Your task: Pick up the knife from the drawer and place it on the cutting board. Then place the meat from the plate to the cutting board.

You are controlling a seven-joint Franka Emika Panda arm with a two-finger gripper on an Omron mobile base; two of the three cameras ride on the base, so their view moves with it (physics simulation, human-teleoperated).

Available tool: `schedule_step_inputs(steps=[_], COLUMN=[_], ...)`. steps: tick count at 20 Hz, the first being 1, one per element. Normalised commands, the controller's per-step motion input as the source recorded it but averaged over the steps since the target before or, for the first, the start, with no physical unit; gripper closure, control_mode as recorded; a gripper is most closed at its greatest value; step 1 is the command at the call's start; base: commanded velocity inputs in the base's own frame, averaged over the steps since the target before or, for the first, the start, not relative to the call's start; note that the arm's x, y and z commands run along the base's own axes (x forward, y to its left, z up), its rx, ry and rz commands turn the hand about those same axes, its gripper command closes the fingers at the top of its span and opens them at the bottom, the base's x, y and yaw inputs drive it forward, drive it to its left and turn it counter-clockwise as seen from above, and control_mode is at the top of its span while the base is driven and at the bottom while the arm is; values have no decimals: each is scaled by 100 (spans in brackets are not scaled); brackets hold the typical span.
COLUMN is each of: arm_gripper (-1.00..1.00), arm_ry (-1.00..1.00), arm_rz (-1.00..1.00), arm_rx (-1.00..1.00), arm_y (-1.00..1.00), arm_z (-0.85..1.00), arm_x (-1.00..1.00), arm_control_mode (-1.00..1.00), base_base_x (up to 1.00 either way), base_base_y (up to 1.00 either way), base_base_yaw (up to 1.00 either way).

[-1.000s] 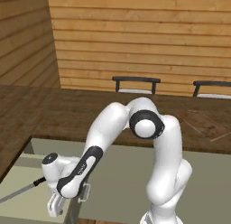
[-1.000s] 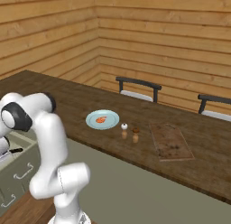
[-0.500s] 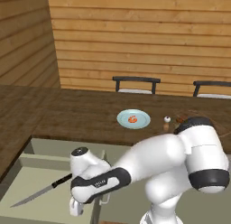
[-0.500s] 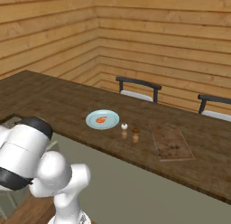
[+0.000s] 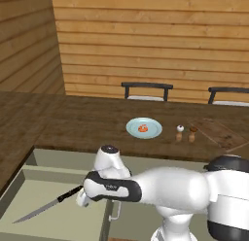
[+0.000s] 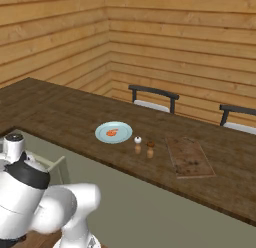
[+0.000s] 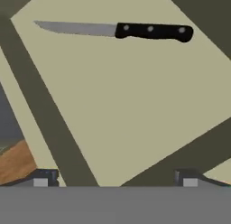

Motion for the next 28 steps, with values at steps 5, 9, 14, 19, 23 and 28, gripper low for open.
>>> schedule_step_inputs(steps=[5, 9, 14, 19, 23, 28], arm_gripper=[-100, -100, -100, -100, -100, -100], arm_ry=[35, 31, 18, 12, 12, 10], arm_rz=[-42, -40, -30, -24, -30, -26], arm_rx=[0, -2, -23, -24, -17, -11], arm_y=[75, 60, 70, 54, 47, 43], arm_z=[6, 9, -9, -33, -9, 1], arm_x=[82, 78, 57, 34, 65, 57], arm_control_mode=[-100, -100, -100, -100, -100, -100], base_base_x=[0, 0, 0, 0, 0, 0], base_base_y=[0, 0, 0, 0, 0, 0], base_base_yaw=[0, 0, 0, 0, 0, 0])
